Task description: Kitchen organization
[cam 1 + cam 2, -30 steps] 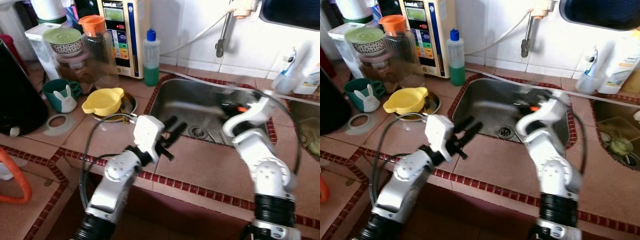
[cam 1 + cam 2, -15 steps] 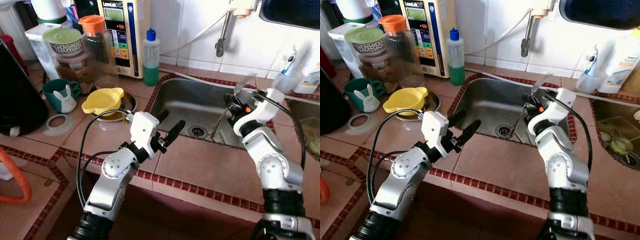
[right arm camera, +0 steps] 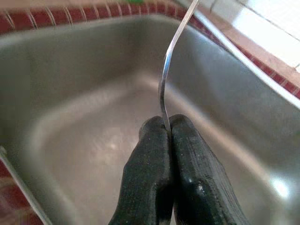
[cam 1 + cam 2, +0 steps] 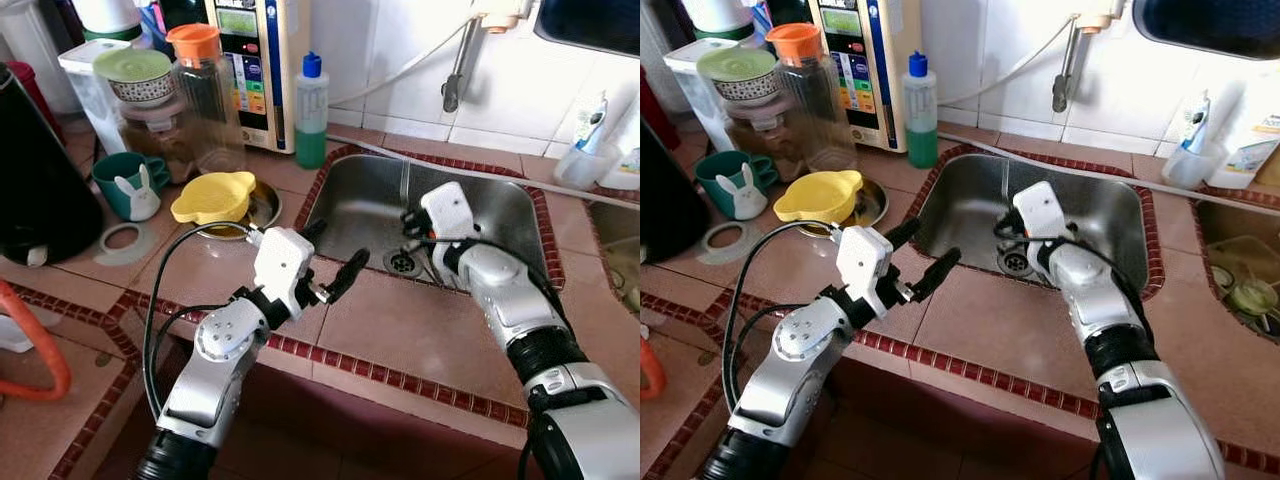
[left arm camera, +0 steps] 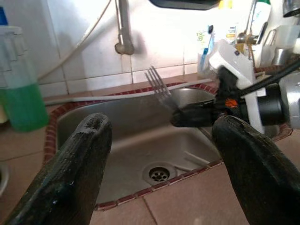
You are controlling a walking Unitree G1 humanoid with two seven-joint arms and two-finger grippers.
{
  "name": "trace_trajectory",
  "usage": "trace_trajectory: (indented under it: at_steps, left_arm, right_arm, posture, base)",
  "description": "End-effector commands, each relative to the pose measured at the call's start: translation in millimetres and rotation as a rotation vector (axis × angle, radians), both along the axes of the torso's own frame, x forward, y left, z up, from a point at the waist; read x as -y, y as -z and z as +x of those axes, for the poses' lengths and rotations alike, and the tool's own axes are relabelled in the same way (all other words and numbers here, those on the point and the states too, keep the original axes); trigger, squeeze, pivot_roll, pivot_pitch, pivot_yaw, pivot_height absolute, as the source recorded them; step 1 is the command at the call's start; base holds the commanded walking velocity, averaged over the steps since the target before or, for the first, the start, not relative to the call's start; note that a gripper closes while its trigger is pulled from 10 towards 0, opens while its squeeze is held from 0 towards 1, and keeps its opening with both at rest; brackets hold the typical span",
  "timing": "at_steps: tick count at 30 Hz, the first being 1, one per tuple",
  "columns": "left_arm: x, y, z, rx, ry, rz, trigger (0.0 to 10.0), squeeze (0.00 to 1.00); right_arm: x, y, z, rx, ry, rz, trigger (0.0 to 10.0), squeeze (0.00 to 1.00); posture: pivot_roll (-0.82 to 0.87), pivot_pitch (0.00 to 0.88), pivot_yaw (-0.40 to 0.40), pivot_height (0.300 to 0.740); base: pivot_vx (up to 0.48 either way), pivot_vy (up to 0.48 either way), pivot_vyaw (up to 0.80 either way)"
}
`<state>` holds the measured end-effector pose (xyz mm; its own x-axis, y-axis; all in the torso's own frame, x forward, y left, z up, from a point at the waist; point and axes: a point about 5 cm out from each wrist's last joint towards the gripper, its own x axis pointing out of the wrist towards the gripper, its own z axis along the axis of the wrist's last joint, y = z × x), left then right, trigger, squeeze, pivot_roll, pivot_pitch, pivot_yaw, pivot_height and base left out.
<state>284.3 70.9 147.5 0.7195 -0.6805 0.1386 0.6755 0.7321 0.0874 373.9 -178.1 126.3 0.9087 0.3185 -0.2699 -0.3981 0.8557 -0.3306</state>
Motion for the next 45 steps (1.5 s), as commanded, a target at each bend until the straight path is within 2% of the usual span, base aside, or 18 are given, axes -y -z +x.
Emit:
trace_trajectory:
  at_steps: [1, 2, 3, 4, 5, 6, 8, 9, 17, 19, 22, 27, 32, 38, 40, 42, 45]
  left_arm:
    - [-0.2, -3.2, 0.4, 0.013, -0.014, 0.014, 10.0, 0.00]
    - [-1.4, -3.4, 1.7, 0.013, -0.026, 0.017, 10.0, 0.00]
    - [-1.4, -3.7, 2.5, 0.013, -0.029, 0.018, 10.0, 0.00]
    - [-1.2, -3.8, 2.7, 0.012, -0.029, 0.018, 10.0, 0.00]
    - [-1.0, -3.7, 2.9, 0.012, -0.030, 0.019, 10.0, 0.00]
    - [-0.6, -3.8, 3.2, 0.012, -0.030, 0.020, 10.0, 0.00]
    - [-0.2, -3.8, 3.2, 0.013, -0.030, 0.021, 10.0, 0.00]
    - [0.4, -3.6, 3.4, 0.013, -0.032, 0.021, 10.0, 0.00]
    - [1.0, -1.6, 3.5, 0.008, -0.042, 0.029, 10.0, 0.00]
    - [-1.8, 2.7, 7.2, 0.007, -0.091, 0.072, 10.0, 0.00]
    - [-3.3, 4.4, 9.0, 0.006, -0.111, 0.090, 10.0, 0.00]
    - [-15.3, 4.5, 26.8, 0.005, -0.193, 0.107, 10.0, 0.00]
    - [-19.6, 5.0, 33.4, 0.006, -0.220, 0.122, 10.0, 0.00]
    - [-26.2, 11.2, 42.2, -0.014, -0.273, 0.170, 10.0, 0.00]
    - [-35.2, 20.8, 51.0, -0.052, -0.331, 0.239, 10.0, 0.00]
    - [-35.2, 20.8, 51.0, -0.052, -0.331, 0.239, 10.0, 0.00]
    - [-48.3, 31.2, 58.9, -0.077, -0.381, 0.331, 10.0, 0.00]
  right_arm:
    - [3.2, -4.8, 4.0, 0.018, -0.010, -0.045, 5.0, 0.00]
    - [7.9, -0.3, 3.1, 0.006, -0.001, -0.066, 8.8, 0.00]
    - [11.1, 2.9, 1.8, -0.007, -0.001, -0.069, 6.9, 0.00]
    - [11.9, 4.0, 1.2, -0.014, -0.004, -0.066, 6.9, 0.00]
    - [13.2, 5.2, 0.7, -0.018, -0.001, -0.071, 2.2, 0.00]
    - [15.2, 6.7, 0.1, -0.026, 0.004, -0.072, 0.0, 0.00]
    - [15.7, 8.1, -0.4, -0.038, -0.001, -0.054, 0.0, 0.00]
    - [16.7, 8.3, -0.2, -0.038, 0.003, -0.054, 10.0, 1.00]
    - [15.4, 6.1, 1.9, -0.030, -0.002, -0.036, 10.0, 1.00]
    - [14.6, 3.1, 3.0, -0.018, -0.002, -0.011, 10.0, 1.00]
    - [14.6, 2.4, 3.3, -0.015, -0.001, -0.005, 10.0, 1.00]
    - [17.0, 1.2, 0.4, 0.014, -0.005, 0.052, 10.0, 1.00]
    - [23.5, 0.5, -2.0, 0.048, 0.014, 0.058, 10.0, 1.00]
    - [23.0, -5.5, -2.0, 0.074, 0.012, 0.101, 10.0, 1.00]
    - [15.7, -15.2, -2.9, 0.111, -0.017, 0.161, 10.0, 1.00]
    - [15.7, -15.2, -2.9, 0.111, -0.017, 0.161, 10.0, 1.00]
    - [-5.9, -28.6, -15.8, 0.108, -0.110, 0.321, 10.0, 0.99]
  posture:
    - [0.10, 0.018, 0.031, 0.740]
    - [0.09, 0.017, 0.031, 0.740]
    - [0.09, 0.018, 0.030, 0.740]
    - [0.09, 0.018, 0.030, 0.740]
    - [0.09, 0.016, 0.029, 0.740]
    - [0.09, 0.016, 0.028, 0.740]
    - [0.09, 0.016, 0.028, 0.740]
    - [0.09, 0.015, 0.027, 0.740]
    - [0.09, 0.015, 0.026, 0.740]
    - [0.08, 0.015, 0.026, 0.740]
    - [0.08, 0.015, 0.026, 0.740]
    - [0.07, 0.017, 0.026, 0.740]
    - [0.06, 0.011, 0.029, 0.740]
    - [0.05, 0.007, 0.030, 0.740]
    - [0.04, 0.004, 0.032, 0.740]
    - [0.04, 0.004, 0.032, 0.740]
    - [0.03, 0.004, 0.031, 0.740]
  base:
    - [0.000, 0.000, 0.00]
    - [0.000, 0.000, 0.00]
    - [0.000, 0.000, 0.00]
    - [0.000, 0.000, 0.00]
    - [0.000, 0.000, 0.00]
    - [0.000, 0.000, 0.00]
    - [0.000, 0.000, 0.00]
    - [0.000, 0.000, 0.00]
    - [0.000, 0.000, 0.00]
    - [0.000, 0.000, 0.00]
    - [0.000, 0.000, 0.00]
    - [0.000, 0.000, 0.00]
    - [0.000, 0.000, 0.00]
    - [0.000, 0.000, 0.00]
    - [0.000, 0.000, 0.00]
    - [0.000, 0.000, 0.00]
    - [0.000, 0.000, 0.00]
